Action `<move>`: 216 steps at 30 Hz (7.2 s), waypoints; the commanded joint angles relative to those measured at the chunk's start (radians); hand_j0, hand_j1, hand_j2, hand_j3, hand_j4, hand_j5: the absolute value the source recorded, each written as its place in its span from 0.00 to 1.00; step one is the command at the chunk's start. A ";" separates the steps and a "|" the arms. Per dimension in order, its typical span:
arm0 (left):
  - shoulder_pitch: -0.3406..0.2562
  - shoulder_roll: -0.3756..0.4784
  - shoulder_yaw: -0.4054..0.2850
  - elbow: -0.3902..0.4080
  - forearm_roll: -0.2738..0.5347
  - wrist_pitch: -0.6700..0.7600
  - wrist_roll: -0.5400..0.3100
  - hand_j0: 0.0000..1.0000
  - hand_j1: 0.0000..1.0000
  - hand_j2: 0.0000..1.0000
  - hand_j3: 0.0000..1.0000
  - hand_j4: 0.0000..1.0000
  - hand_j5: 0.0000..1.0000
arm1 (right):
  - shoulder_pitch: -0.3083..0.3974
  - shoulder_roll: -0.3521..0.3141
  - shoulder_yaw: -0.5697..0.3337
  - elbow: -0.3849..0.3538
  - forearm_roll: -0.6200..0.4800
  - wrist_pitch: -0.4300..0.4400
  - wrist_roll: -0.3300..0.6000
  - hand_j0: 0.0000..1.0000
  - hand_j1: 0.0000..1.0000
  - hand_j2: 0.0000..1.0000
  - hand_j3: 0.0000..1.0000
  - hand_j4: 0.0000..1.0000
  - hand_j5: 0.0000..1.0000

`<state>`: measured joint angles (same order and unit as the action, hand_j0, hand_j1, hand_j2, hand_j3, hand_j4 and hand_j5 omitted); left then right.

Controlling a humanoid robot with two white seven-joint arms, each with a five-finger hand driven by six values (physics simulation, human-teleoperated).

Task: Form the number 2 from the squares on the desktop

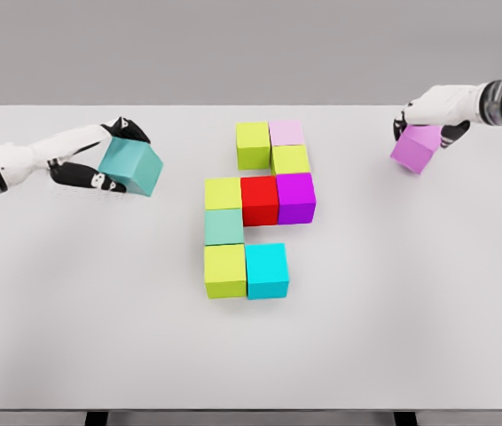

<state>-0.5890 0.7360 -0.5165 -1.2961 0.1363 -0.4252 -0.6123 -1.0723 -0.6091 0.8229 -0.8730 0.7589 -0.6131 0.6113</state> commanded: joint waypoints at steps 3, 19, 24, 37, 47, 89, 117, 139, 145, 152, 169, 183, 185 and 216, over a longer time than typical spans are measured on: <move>-0.020 -0.084 -0.002 0.087 -0.021 0.071 0.001 0.24 0.24 0.24 0.24 0.24 0.24 | 0.002 -0.040 -0.002 -0.070 -0.021 0.002 0.000 0.63 0.63 0.63 0.63 0.63 0.63; -0.225 -0.380 -0.010 0.501 -0.150 0.074 0.001 0.24 0.24 0.24 0.24 0.24 0.24 | 0.081 -0.216 -0.001 -0.477 -0.168 0.002 0.000 0.63 0.63 0.63 0.63 0.63 0.63; -0.279 -0.437 -0.010 0.615 -0.170 0.074 0.001 0.24 0.24 0.24 0.24 0.24 0.24 | 0.112 -0.254 0.059 -0.650 -0.176 0.002 0.000 0.63 0.63 0.63 0.63 0.63 0.63; -0.364 -0.535 -0.007 0.793 -0.244 0.079 0.001 0.24 0.24 0.24 0.24 0.24 0.24 | 0.184 -0.322 0.162 -0.865 -0.211 0.002 0.000 0.63 0.63 0.63 0.63 0.63 0.63; -0.393 -0.555 -0.002 0.844 -0.254 0.079 0.001 0.24 0.24 0.24 0.24 0.24 0.24 | 0.190 -0.374 0.038 -0.736 -0.345 0.002 0.000 1.00 1.00 1.00 1.00 1.00 1.00; -0.416 -0.596 0.009 0.879 -0.253 0.077 0.001 0.45 0.45 0.45 0.45 0.45 0.45 | 0.334 -0.451 0.065 -0.825 -0.334 0.002 0.000 1.00 1.00 1.00 1.00 1.00 1.00; -0.443 -0.518 -0.004 0.819 -0.176 0.071 0.001 0.80 0.80 0.80 0.80 0.80 0.80 | 0.268 -0.374 0.314 -0.564 -1.248 0.002 0.000 1.00 1.00 1.00 1.00 1.00 1.00; -0.462 -0.414 -0.224 0.794 -0.339 0.013 0.001 0.42 0.42 0.42 0.42 0.42 0.42 | 0.256 -0.311 0.407 -0.434 -1.314 0.002 0.000 1.00 1.00 1.00 1.00 1.00 1.00; -0.445 -0.409 -0.220 0.761 -0.333 -0.035 0.001 0.44 0.44 0.44 0.44 0.44 0.44 | 0.256 -0.313 0.424 -0.465 -1.313 0.002 0.000 1.00 1.00 1.00 1.00 1.00 1.00; -0.434 -0.412 -0.220 0.748 -0.333 -0.079 0.001 0.44 0.44 0.44 0.44 0.44 0.44 | 0.256 -0.319 0.430 -0.523 -1.313 0.002 0.000 1.00 1.00 1.00 1.00 1.00 1.00; -0.425 -0.431 -0.223 0.741 -0.331 -0.102 0.001 0.44 0.44 0.44 0.44 0.44 0.44 | 0.124 -0.459 0.320 -0.531 -0.870 0.002 0.000 1.00 1.00 1.00 1.00 1.00 1.00; -0.422 -0.443 -0.224 0.727 -0.331 -0.118 0.001 0.44 0.44 0.44 0.44 0.44 0.44 | 0.204 -0.382 0.217 -0.716 -0.308 0.002 0.000 1.00 1.00 1.00 1.00 1.00 1.00; -0.419 -0.444 -0.224 0.727 -0.331 -0.121 0.001 0.44 0.44 0.44 0.44 0.44 0.44 | 0.204 -0.383 0.220 -0.753 -0.308 0.002 0.000 1.00 1.00 1.00 1.00 1.00 1.00; -0.423 -0.362 -0.263 0.689 -0.385 0.016 0.001 0.39 0.39 0.39 0.39 0.39 0.39 | 0.206 -0.391 0.263 -0.867 -0.296 0.002 0.000 1.00 1.00 1.00 1.00 1.00 1.00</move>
<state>-1.0124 0.3763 -0.7695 -0.6088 -0.2001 -0.4584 -0.6111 -0.8667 -1.0016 1.0837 -1.7387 0.4657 -0.6128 0.6112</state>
